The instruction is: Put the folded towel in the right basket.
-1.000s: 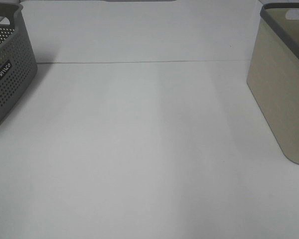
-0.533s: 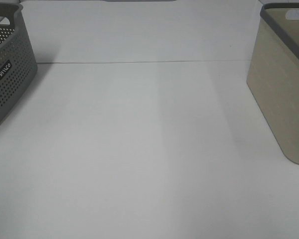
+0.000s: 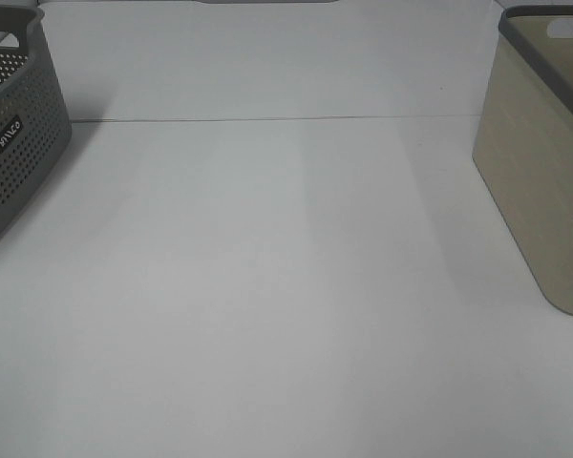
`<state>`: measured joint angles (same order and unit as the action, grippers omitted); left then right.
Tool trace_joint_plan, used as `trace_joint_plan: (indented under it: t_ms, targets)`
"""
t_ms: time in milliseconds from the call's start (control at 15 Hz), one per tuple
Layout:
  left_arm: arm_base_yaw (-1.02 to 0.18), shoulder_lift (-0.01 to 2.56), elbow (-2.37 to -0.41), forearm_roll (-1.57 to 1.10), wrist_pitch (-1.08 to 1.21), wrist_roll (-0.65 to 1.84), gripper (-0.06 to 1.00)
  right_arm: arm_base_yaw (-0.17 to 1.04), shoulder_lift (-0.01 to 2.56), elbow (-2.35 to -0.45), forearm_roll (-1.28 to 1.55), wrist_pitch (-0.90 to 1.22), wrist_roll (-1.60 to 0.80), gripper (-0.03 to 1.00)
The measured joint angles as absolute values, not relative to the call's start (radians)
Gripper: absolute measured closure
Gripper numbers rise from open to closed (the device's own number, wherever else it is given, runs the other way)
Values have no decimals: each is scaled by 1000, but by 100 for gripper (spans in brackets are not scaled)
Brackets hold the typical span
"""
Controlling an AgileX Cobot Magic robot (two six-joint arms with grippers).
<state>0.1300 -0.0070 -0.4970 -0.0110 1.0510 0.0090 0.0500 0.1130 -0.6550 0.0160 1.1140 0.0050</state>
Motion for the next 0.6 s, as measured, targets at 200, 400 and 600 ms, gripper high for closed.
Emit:
trace_joint_plan:
  t_ms: [200, 400, 600]
  targets:
    - [130, -7, -497, -11, 1051, 9, -5, 50, -5, -588, 16, 1111, 0, 3]
    - [130, -7, -497, -11, 1051, 9, -5, 50, -5, -507, 14, 1077, -7, 3]
    - [130, -7, -497, -11, 1051, 9, -5, 50, -5, -502, 13, 1067, -8, 3]
